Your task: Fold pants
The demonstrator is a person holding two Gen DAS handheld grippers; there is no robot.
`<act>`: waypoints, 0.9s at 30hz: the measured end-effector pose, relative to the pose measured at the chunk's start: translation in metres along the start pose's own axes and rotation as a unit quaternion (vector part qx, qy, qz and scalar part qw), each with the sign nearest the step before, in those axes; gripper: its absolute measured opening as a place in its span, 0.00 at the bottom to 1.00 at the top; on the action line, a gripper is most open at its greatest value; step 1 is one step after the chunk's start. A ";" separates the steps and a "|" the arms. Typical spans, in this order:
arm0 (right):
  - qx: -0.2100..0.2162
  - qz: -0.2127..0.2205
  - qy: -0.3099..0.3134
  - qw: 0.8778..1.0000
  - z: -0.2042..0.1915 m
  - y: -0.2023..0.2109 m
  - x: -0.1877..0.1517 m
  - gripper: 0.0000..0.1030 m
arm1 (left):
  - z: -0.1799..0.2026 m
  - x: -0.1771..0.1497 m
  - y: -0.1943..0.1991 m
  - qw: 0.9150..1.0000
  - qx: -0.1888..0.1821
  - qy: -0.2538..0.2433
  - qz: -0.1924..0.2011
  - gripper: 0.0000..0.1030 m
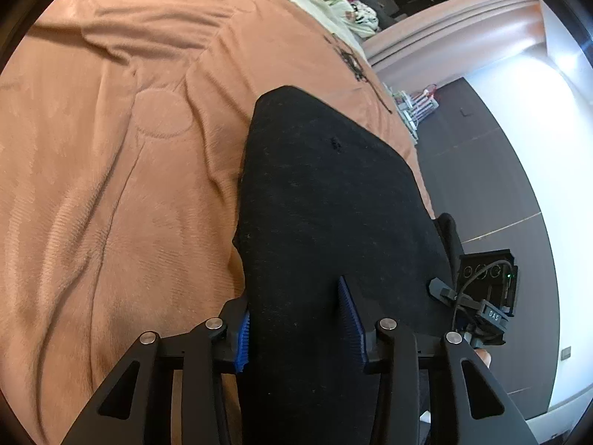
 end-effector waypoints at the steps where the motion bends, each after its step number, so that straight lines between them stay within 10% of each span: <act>1: 0.000 0.003 0.004 1.000 -0.003 0.002 -0.002 0.27 | 0.003 0.001 0.003 1.000 -0.002 -0.002 0.001 0.42; 27: -0.061 0.102 0.039 0.992 -0.052 0.144 -0.047 0.27 | 0.173 -0.013 0.015 0.986 -0.110 -0.129 -0.002 0.41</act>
Point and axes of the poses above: each gripper's, at about its wrist camera, not at the fingertips, and y roughly against the way its jaws point, z to its right, x to its top, the point moved 9 cm from there along -y, roughly the way its jaws point, and after that the axes turned 3 degrees about -x, right-handed, at the moved point
